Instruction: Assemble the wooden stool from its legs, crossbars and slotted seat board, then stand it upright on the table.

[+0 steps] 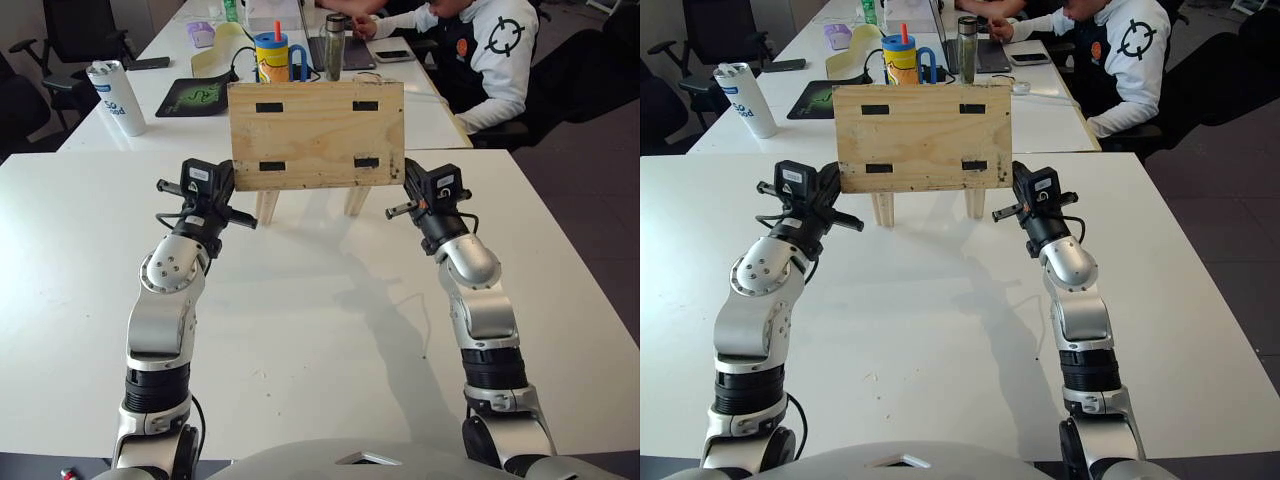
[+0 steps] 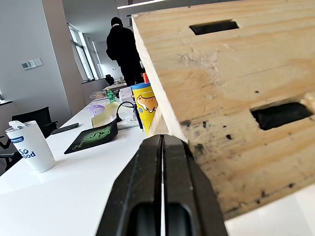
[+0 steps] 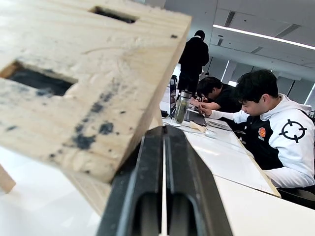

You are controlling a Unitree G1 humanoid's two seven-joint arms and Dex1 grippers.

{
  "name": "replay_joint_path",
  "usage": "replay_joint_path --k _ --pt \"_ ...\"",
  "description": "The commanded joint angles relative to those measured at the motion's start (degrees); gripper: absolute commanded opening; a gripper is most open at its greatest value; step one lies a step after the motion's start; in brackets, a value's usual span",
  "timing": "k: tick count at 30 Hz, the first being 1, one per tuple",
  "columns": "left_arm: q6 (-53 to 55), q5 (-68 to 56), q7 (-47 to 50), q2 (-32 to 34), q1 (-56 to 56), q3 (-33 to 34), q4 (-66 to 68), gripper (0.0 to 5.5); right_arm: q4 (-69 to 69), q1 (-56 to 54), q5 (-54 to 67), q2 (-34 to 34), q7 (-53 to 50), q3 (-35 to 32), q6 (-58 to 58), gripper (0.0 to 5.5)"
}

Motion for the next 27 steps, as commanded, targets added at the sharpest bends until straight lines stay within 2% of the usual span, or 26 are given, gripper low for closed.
replay_joint_path --k 1,11,19,27 --pt "0.20 -4.70 -3.39 -1.69 -4.78 -3.07 -3.10 0.04 -1.93 -5.64 2.17 2.80 1.60 2.45 -3.00 0.00" --pt "-3.44 -1.93 -1.28 0.73 -1.68 -0.90 3.22 0.04 4.71 -6.24 -1.73 0.57 -2.42 -0.13 -8.05 0.00" --pt "-12.80 -1.78 8.00 -1.23 -1.55 8.81 8.68 0.04 15.10 -9.25 -5.72 -1.26 -14.24 -7.52 -13.06 0.00" --pt "-25.56 2.68 9.07 -2.27 10.12 6.44 19.21 0.04 24.70 -0.49 -5.06 -1.00 -13.43 -7.37 -17.35 0.00"
